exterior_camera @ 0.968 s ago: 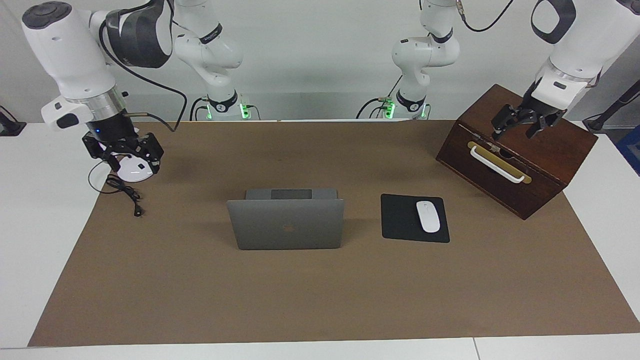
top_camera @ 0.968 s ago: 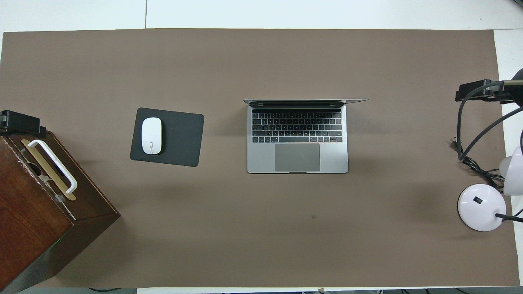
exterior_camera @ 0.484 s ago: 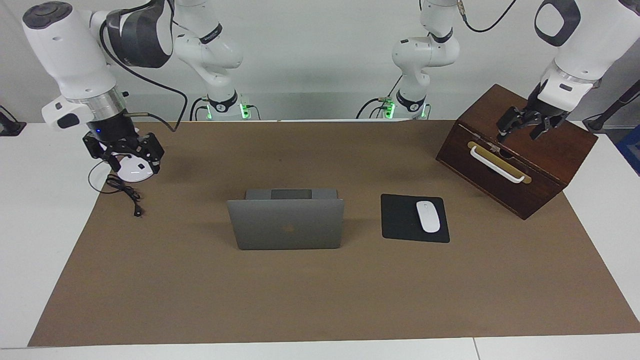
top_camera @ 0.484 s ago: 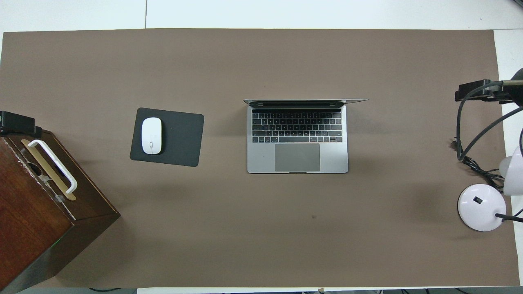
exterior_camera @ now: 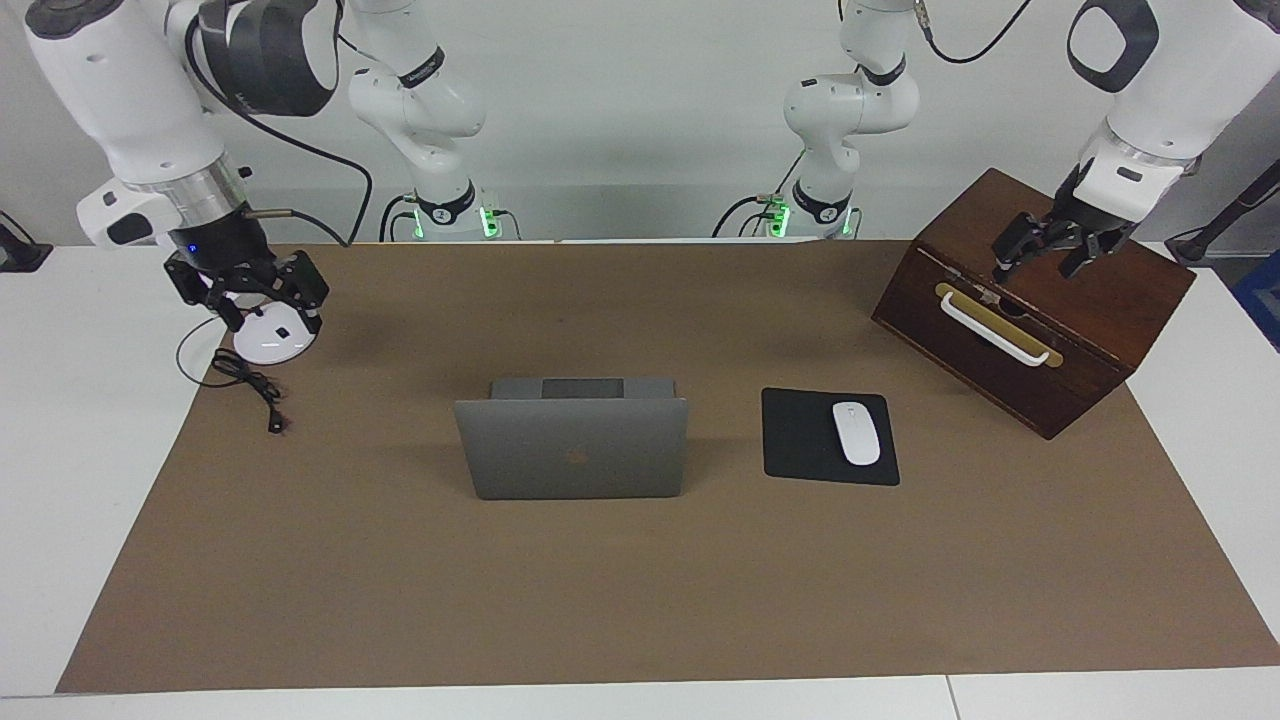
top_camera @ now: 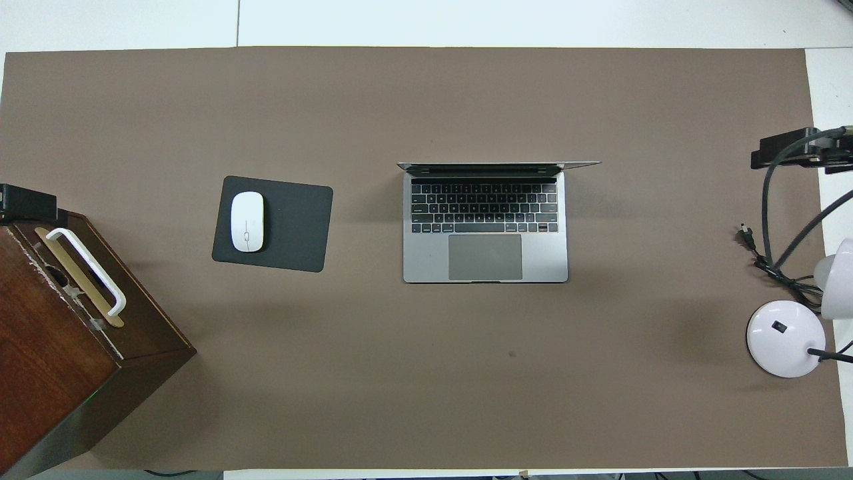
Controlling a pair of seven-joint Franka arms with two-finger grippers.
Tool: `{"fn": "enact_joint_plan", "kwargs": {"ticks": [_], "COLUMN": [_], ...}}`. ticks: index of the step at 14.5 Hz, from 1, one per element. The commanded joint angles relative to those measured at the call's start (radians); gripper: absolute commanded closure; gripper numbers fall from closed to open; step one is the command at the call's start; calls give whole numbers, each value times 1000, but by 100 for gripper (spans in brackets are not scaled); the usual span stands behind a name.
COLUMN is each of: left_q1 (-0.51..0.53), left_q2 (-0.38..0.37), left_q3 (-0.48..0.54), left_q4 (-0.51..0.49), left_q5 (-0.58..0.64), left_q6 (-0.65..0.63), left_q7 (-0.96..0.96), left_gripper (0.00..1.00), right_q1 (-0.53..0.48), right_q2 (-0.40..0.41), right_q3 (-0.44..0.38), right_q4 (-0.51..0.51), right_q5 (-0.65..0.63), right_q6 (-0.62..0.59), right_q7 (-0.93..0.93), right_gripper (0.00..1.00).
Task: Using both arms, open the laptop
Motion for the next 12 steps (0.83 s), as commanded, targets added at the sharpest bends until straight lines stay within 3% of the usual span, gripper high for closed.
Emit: {"fn": "enact_joint_plan", "kwargs": {"ticks": [1,12], "left_q1": [5,11], "left_q2": [-30,-30], "left_q3": [-5,-4], "left_q4": [-38,-37], "left_q5": [24,24], "left_q6": [27,38], "left_q7": [11,11], "left_gripper": [0,0], "right_q1": [7,26], "right_q2": [9,-39], "right_q3": [9,9], "right_q4": [61,56], "right_q5": [14,-15], "right_q6": [-67,-119], "right_q7": [-6,-22], "right_gripper": [0,0]}}
